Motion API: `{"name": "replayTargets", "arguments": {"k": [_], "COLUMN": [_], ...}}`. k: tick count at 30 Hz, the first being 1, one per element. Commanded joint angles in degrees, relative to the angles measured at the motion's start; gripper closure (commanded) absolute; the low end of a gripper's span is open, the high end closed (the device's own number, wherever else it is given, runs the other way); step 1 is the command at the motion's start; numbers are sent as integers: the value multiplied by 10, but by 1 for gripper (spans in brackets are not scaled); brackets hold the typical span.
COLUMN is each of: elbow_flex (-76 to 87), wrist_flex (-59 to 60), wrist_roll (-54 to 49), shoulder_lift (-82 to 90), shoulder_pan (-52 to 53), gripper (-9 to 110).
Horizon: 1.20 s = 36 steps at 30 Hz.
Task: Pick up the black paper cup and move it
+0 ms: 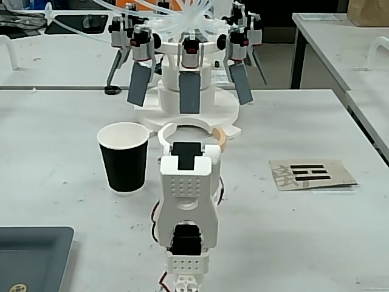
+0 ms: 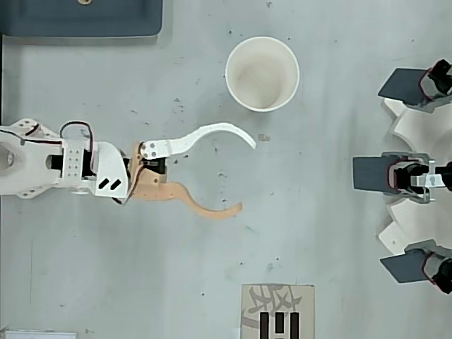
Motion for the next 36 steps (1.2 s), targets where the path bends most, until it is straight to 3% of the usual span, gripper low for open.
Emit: {"name": "replayTargets", "arguments": {"k": [1, 24, 36], "elbow_flex": [11, 93, -35], "wrist_flex": [-20, -23, 6], "wrist_roll": [5, -5, -18], "shoulder_lift": [29, 91, -16], "shoulder_pan": [-2, -122, -142], "gripper": [75, 55, 54]}}
